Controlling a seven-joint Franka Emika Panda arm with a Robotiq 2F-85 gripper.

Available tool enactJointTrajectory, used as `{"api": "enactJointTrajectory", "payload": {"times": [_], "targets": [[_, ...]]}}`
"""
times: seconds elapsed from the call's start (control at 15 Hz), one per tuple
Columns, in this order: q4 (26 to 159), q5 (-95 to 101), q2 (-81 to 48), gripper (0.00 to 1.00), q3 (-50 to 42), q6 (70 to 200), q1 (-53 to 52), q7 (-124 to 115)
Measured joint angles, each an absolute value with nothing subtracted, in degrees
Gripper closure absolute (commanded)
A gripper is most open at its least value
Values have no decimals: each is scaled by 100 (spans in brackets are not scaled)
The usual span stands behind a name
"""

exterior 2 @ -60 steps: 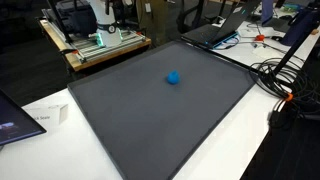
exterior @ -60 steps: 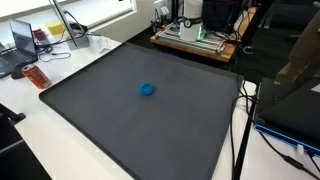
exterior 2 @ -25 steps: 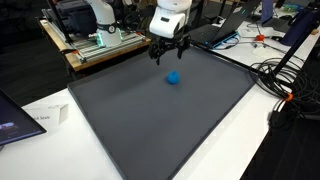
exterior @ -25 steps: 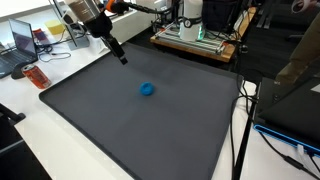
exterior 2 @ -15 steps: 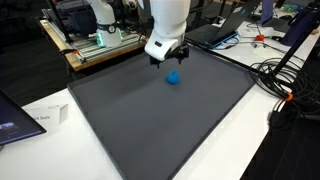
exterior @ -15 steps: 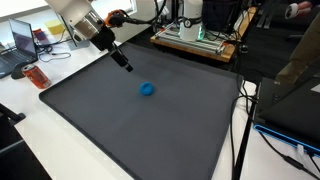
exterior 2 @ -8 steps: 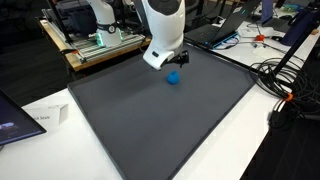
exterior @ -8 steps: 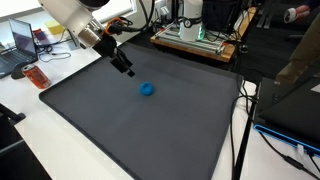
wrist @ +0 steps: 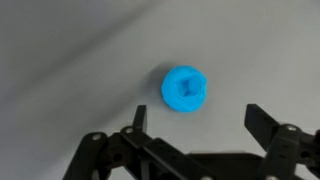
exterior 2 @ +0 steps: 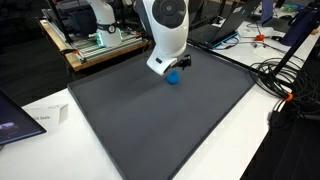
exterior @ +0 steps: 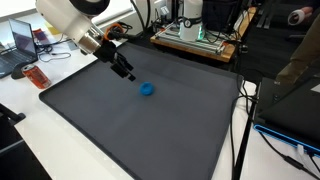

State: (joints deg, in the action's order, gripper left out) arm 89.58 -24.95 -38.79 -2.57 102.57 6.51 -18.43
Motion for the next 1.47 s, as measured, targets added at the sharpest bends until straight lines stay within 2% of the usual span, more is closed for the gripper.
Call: {"api": "enactJointTrajectory", "payload": {"times": [1.47], "targets": [[7525, -219, -4423, 0, -203, 9499, -380, -1150]]}}
